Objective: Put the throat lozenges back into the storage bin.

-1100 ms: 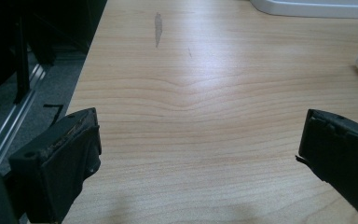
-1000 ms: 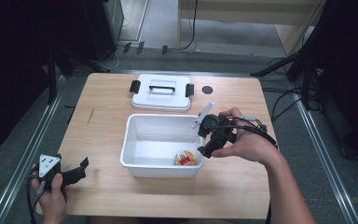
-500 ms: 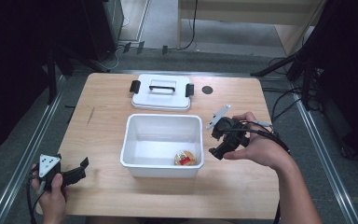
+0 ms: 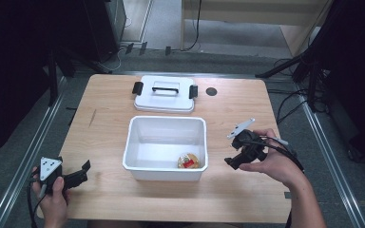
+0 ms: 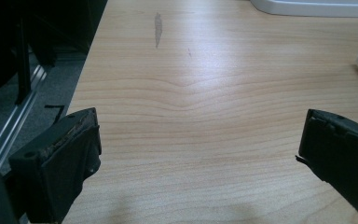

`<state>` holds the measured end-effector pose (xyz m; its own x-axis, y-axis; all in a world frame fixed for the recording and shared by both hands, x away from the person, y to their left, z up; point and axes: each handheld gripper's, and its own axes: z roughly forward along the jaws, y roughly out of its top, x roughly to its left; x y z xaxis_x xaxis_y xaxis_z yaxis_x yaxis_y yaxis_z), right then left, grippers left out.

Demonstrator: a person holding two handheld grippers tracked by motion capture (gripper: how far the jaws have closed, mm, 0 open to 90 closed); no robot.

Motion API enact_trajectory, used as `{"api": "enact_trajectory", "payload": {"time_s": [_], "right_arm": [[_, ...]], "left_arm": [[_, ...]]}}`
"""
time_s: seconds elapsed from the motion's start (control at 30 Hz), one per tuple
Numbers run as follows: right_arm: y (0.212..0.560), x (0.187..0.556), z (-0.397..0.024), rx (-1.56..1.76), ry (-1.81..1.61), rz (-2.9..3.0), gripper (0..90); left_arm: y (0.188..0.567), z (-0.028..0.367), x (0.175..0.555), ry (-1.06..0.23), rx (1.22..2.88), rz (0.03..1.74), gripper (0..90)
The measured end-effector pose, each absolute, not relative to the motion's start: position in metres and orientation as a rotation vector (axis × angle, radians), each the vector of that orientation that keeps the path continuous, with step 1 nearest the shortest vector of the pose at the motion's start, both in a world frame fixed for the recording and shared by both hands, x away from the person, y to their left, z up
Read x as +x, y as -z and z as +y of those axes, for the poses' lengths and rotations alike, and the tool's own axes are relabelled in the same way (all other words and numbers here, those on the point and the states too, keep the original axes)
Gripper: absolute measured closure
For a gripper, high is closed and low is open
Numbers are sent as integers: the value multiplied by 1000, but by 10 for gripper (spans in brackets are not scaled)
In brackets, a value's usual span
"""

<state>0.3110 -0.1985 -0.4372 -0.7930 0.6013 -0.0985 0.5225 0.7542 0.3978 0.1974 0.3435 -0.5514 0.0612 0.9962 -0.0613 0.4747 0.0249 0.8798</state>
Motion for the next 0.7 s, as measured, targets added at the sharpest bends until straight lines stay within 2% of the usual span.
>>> {"api": "enact_trajectory", "payload": {"time_s": [0.3, 0.37, 0.7], "right_arm": [[464, 307, -228, 1055, -604, 2613, 178], [469, 306, -237, 1111, -633, 2569, 150], [495, 291, -288, 1344, -852, 2271, 112]], "left_arm": [[551, 343, 197, -847, 1562, 1520, 0], [551, 343, 197, -849, 1561, 1520, 0], [551, 343, 197, -852, 1561, 1520, 0]]}}
